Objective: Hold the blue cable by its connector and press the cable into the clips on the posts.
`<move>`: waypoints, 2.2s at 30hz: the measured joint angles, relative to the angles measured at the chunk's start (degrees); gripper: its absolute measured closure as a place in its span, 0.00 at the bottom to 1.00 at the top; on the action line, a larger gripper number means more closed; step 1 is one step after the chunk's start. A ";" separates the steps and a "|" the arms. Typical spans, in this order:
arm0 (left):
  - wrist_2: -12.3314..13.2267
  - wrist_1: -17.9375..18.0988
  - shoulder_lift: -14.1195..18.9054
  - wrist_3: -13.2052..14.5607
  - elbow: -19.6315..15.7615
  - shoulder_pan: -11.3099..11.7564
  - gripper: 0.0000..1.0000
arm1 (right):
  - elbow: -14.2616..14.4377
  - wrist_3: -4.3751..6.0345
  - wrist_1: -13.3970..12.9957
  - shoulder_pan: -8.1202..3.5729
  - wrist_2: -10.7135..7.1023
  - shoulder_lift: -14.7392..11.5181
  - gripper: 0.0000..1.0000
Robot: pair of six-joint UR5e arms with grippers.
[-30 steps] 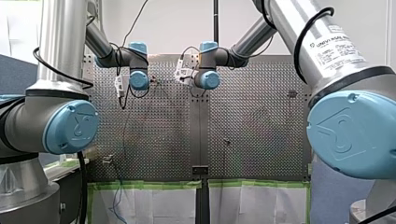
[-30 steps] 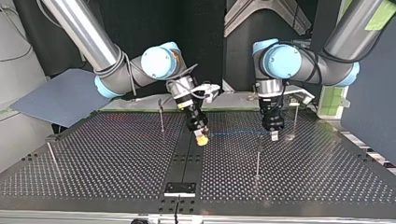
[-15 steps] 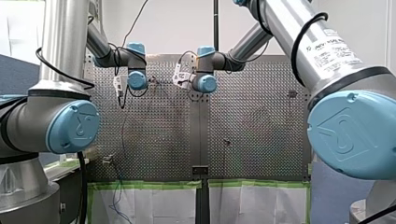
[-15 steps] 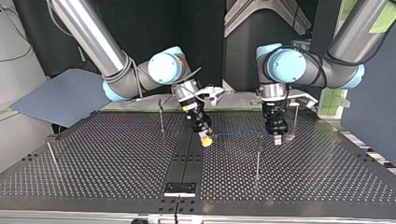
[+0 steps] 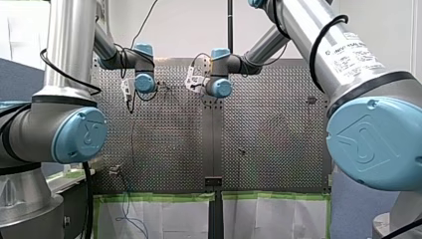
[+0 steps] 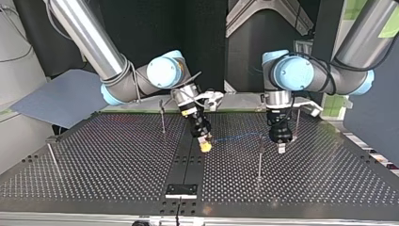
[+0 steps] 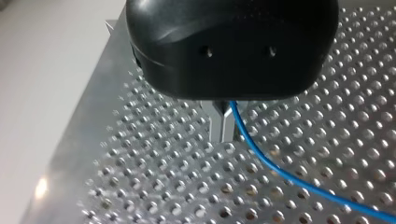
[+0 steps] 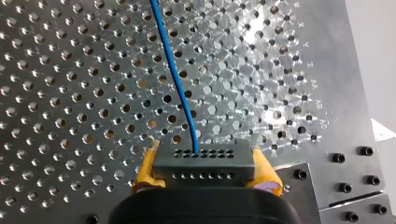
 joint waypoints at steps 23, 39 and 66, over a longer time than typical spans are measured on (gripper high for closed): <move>6.65 -0.45 -3.38 -1.37 3.69 4.72 0.98 | -1.35 -0.74 0.14 -2.62 -0.20 0.41 1.00; 9.34 -0.19 -7.23 -3.17 5.27 5.04 0.98 | -1.58 -0.88 0.11 -3.65 -0.63 0.88 1.00; 4.73 -2.16 -5.38 -4.35 5.30 5.56 0.14 | -2.63 -1.29 0.88 -3.69 -1.69 1.94 1.00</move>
